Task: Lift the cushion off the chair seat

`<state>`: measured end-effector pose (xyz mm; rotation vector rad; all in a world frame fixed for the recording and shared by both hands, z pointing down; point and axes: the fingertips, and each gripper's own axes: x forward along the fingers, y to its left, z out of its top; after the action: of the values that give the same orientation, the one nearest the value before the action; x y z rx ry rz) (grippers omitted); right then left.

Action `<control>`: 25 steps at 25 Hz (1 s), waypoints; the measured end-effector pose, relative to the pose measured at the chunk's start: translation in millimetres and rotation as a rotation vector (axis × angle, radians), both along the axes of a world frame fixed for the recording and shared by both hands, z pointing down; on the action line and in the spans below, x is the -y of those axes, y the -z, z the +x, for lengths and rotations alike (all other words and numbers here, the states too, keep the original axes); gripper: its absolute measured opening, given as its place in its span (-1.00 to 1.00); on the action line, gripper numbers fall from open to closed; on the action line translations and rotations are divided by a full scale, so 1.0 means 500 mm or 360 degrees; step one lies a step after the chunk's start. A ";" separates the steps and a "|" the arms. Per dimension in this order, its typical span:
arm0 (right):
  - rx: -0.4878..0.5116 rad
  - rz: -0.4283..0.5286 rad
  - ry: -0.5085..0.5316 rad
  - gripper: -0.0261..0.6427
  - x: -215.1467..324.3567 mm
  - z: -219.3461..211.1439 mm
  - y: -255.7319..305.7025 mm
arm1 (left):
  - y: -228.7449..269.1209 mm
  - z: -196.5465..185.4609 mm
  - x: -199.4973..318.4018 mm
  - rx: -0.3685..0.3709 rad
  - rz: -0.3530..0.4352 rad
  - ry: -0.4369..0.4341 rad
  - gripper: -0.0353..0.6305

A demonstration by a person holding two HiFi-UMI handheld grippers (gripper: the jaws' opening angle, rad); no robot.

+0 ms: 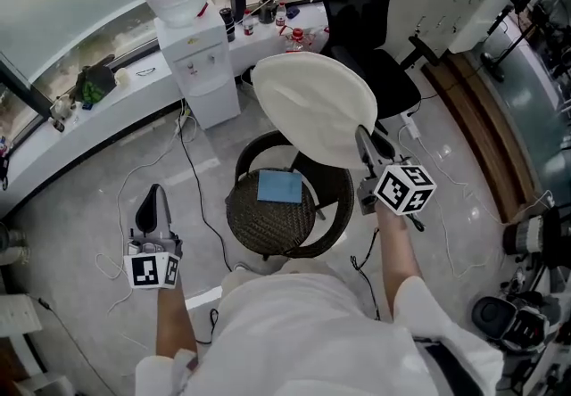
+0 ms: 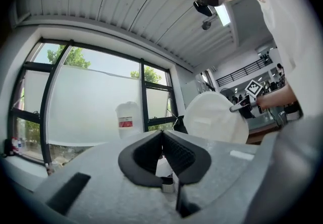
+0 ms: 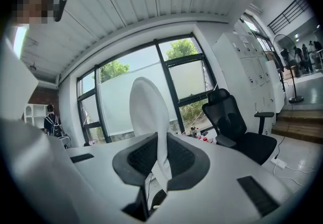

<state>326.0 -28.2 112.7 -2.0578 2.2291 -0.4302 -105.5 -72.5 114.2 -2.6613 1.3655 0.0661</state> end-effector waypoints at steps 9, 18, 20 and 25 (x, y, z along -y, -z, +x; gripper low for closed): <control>-0.0074 0.0130 -0.0166 -0.80 -0.040 0.104 0.097 | 0.050 -0.074 -0.002 -0.0075 0.0079 0.0181 -0.84; -0.0124 0.0125 -0.0397 -0.79 -0.124 0.153 0.110 | 0.047 -0.153 -0.033 -0.0116 0.0031 0.0332 -0.84; -0.0119 0.0117 -0.0442 -0.79 -0.149 0.159 0.109 | 0.047 -0.166 -0.038 -0.0129 0.0024 0.0362 -0.84; -0.0094 0.0077 -0.0536 -0.79 -0.196 0.179 0.097 | 0.055 -0.187 -0.049 -0.0119 0.0034 0.0393 -0.84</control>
<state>415.4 70.0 64.1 -2.3844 1.8454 -0.2862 -198.8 -48.2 86.9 -2.4743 1.6950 0.1523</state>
